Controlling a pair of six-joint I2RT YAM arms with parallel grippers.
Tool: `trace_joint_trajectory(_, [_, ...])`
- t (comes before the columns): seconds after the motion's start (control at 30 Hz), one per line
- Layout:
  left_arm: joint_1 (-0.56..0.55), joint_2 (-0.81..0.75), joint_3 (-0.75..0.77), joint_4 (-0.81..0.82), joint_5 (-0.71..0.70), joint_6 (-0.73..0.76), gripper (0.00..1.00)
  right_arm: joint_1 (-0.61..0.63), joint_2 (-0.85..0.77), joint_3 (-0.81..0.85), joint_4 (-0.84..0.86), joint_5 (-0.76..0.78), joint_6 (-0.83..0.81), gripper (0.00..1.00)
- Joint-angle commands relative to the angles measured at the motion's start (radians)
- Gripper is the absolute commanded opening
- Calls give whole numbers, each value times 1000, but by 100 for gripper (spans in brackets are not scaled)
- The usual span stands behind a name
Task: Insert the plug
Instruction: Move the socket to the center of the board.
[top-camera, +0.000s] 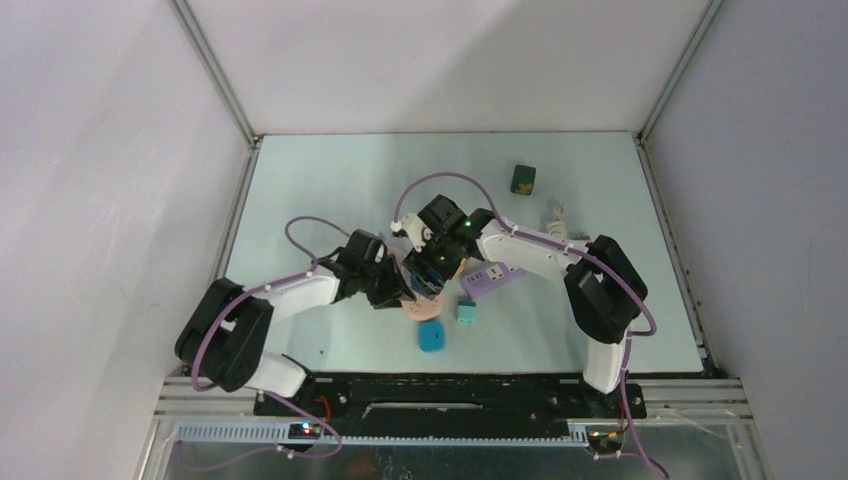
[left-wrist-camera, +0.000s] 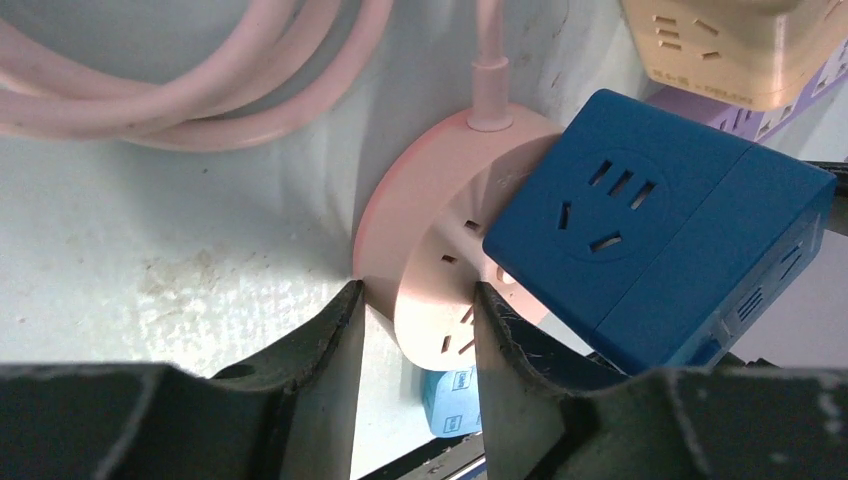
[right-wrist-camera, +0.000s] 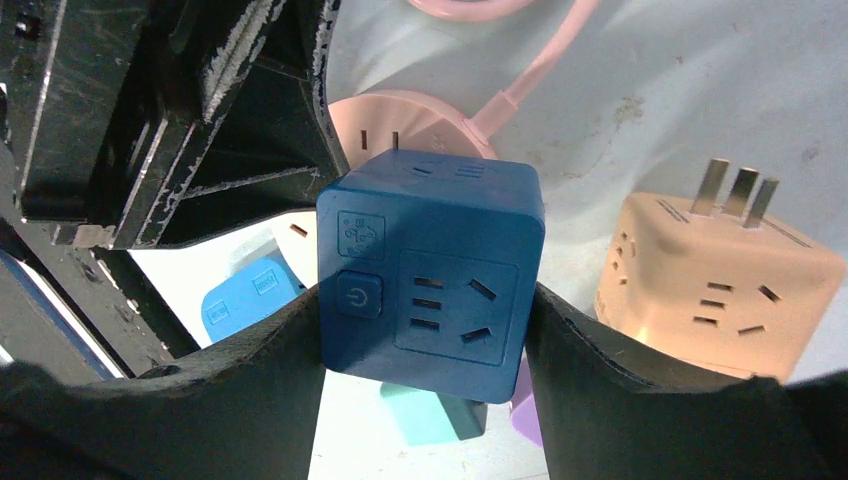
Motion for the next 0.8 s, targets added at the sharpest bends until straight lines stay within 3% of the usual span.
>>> trace_joint_trajectory(0.0, [-4,95,1,-69,-82,20,34,-23,-28,50,48,-67,82,0])
trace_joint_trajectory(0.37, [-15,141,77,-222,-197,90,33,-44,-120,43,123,-109,158,0])
trace_joint_trajectory(0.77, [-35,179,108,-244,-214,79,33,14,-250,-66,195,45,50,0])
